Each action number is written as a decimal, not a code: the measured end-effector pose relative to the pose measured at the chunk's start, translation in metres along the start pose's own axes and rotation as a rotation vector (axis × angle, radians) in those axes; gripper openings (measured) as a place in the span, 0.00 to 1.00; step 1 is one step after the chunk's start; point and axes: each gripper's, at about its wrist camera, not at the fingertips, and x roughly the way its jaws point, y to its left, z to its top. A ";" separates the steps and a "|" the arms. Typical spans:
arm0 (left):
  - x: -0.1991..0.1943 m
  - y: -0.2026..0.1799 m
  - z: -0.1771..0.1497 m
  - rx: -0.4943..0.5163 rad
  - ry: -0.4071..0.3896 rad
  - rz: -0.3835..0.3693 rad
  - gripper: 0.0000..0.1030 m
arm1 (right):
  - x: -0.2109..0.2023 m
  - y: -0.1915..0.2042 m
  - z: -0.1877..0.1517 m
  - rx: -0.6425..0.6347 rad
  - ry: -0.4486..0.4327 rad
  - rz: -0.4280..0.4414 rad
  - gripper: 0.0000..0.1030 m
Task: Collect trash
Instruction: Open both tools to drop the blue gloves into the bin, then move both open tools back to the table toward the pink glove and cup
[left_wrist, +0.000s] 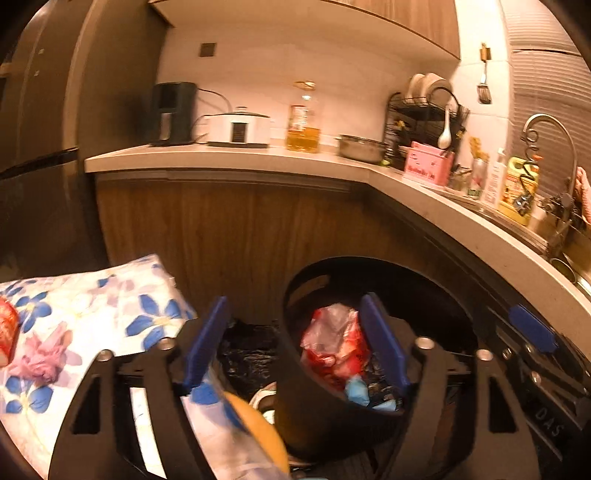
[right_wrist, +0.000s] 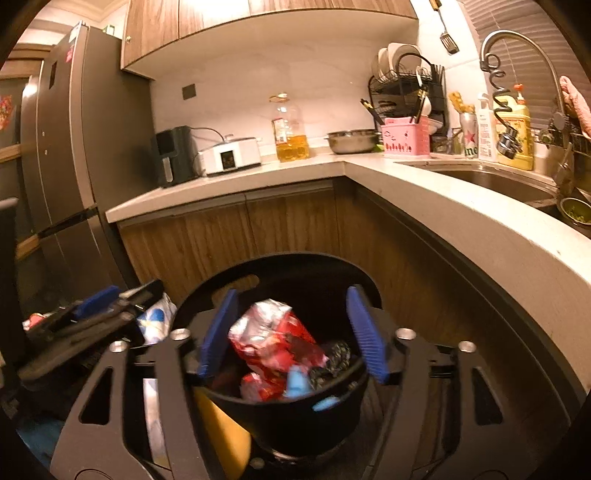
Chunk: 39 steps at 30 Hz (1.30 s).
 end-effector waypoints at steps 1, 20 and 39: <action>-0.004 0.003 -0.002 0.010 0.001 0.032 0.80 | -0.002 0.000 -0.003 -0.001 0.005 -0.007 0.75; -0.093 0.049 -0.051 0.033 -0.014 0.246 0.94 | -0.045 0.042 -0.047 -0.076 0.083 -0.013 0.85; -0.110 0.139 -0.069 -0.056 -0.012 0.380 0.94 | -0.054 0.132 -0.075 -0.144 0.081 0.120 0.85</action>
